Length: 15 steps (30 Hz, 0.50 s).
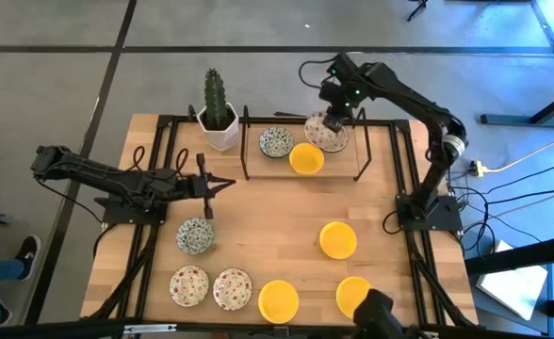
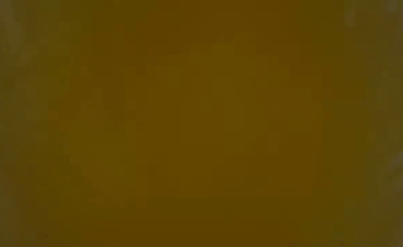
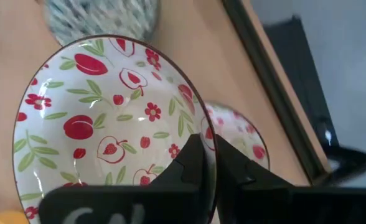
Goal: Pick & Place Mini bowls
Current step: Stack the green printed bowl on top of the green printed bowl on the shelf
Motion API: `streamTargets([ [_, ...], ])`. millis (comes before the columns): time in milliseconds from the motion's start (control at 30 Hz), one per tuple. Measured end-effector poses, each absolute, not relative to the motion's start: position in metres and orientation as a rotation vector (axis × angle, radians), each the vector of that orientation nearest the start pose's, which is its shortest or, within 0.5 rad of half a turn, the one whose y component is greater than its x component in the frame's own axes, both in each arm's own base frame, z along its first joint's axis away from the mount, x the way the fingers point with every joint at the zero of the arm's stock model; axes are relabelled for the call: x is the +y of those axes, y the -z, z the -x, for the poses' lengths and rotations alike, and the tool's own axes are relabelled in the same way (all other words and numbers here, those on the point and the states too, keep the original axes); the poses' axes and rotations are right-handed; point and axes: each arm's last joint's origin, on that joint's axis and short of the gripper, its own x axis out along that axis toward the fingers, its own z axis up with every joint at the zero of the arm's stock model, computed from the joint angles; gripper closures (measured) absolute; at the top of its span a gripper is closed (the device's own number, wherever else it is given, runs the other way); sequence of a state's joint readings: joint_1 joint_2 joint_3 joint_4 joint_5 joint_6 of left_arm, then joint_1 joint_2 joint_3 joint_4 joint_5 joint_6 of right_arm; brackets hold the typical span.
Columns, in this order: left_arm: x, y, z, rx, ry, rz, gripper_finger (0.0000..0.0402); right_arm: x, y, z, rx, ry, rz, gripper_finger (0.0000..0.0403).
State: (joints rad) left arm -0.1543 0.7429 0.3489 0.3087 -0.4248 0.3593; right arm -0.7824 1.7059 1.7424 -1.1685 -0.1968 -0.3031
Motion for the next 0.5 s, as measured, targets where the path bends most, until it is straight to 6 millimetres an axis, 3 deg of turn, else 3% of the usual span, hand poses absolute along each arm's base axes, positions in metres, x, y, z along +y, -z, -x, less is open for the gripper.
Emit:
streamTargets([
  [300,-0.014,-0.226,-0.167,0.218,-0.245,-0.311,0.0398,-0.244,-0.342,-0.235,1.101,0.499,-0.384,0.0388],
  [500,-0.014,-0.226,-0.167,0.211,-0.247,-0.296,0.0398,-0.246,-0.32,-0.235,1.137,0.551,-0.436,0.0388],
])
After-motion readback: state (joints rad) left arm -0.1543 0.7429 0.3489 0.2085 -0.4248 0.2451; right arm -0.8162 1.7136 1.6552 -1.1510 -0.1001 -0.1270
